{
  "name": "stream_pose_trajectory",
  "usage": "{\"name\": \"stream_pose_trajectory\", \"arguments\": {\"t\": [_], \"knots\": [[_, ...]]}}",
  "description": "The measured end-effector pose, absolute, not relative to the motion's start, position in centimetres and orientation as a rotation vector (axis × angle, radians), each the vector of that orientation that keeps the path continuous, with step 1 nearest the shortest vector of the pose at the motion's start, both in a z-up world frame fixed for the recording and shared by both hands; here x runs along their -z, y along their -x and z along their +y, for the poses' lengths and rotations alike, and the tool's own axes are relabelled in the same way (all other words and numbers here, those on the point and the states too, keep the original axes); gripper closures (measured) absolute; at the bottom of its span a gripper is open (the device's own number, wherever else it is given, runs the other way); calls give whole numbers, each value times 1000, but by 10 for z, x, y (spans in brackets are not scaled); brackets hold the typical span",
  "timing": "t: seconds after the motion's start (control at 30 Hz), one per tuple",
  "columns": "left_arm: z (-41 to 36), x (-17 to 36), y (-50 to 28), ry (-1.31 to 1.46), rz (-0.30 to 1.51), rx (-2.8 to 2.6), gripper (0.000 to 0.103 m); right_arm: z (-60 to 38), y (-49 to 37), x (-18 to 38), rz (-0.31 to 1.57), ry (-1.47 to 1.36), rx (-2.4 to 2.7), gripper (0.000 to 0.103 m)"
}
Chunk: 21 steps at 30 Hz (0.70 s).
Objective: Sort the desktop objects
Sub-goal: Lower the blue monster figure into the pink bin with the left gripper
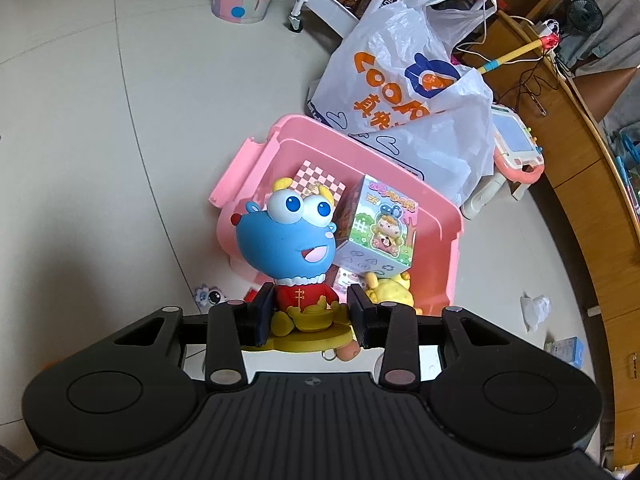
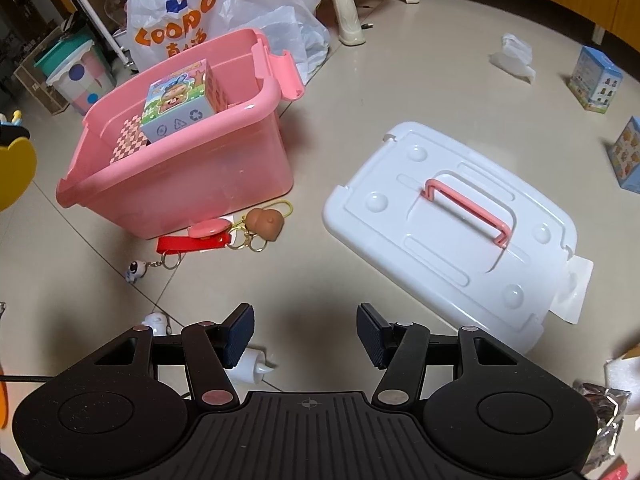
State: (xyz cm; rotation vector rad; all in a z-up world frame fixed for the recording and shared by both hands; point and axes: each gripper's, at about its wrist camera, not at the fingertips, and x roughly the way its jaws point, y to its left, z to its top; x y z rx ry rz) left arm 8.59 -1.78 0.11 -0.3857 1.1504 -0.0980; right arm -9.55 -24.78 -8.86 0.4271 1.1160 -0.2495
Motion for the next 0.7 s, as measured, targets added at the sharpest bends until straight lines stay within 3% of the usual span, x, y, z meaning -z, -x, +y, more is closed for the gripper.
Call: {"name": "stream_pose_trajectory", "arguments": {"t": [0.7], "knots": [[-20, 26, -136, 460, 1154, 90, 64, -248, 92, 111, 1154, -444, 257, 50]]}}
